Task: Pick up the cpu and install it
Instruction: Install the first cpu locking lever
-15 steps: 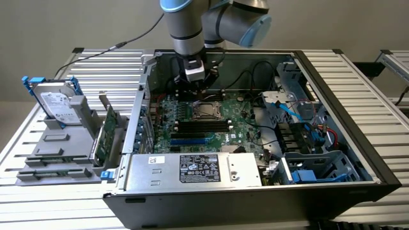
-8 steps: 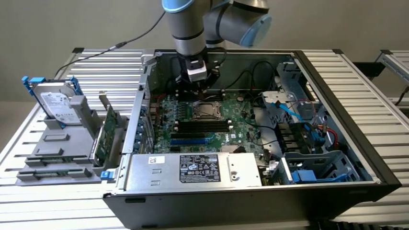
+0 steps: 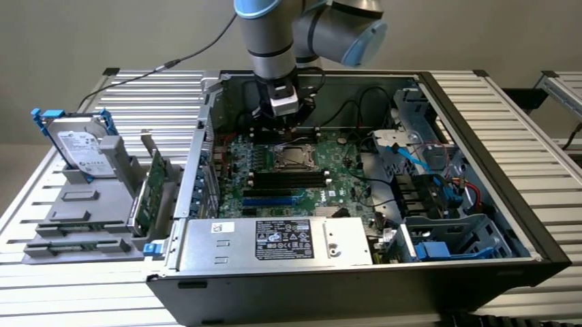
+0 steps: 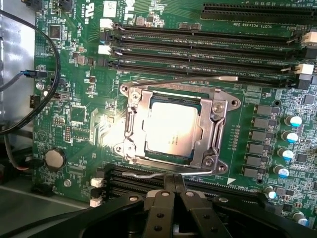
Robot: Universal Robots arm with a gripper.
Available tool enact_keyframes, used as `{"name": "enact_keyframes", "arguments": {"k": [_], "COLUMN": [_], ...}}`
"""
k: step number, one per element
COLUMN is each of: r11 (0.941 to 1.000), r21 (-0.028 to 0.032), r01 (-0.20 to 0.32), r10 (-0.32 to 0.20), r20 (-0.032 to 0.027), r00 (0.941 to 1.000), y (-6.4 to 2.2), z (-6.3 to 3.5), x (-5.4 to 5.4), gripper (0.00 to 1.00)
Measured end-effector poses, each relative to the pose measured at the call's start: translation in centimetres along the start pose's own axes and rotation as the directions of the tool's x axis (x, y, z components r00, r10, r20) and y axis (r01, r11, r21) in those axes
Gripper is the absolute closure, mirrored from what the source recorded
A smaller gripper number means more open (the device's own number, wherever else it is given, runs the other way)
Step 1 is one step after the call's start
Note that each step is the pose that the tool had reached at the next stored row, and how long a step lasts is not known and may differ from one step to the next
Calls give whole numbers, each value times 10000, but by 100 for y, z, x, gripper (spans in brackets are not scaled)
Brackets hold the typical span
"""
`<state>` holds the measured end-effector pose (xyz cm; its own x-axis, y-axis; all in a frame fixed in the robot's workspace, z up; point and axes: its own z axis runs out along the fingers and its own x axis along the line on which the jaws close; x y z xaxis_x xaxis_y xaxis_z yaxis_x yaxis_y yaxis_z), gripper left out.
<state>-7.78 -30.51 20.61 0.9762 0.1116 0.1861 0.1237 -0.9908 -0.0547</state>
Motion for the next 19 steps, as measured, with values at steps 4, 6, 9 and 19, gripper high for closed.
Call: {"name": "enact_keyframes", "arguments": {"k": [4, 6, 9, 19], "r11": [9999, 9999, 9997, 9990], "r21": [23, 33, 47, 87], "r01": [99, 152, 226, 434], "r10": [-99, -152, -226, -434], "r20": [5, 9, 12, 22], "r00": [10000, 9999, 9997, 9991], "y": [2, 3, 5, 20], "z": [6, 7, 9, 13], "x": [18, 24, 33, 53], "gripper": [89, 89, 89, 89]}}
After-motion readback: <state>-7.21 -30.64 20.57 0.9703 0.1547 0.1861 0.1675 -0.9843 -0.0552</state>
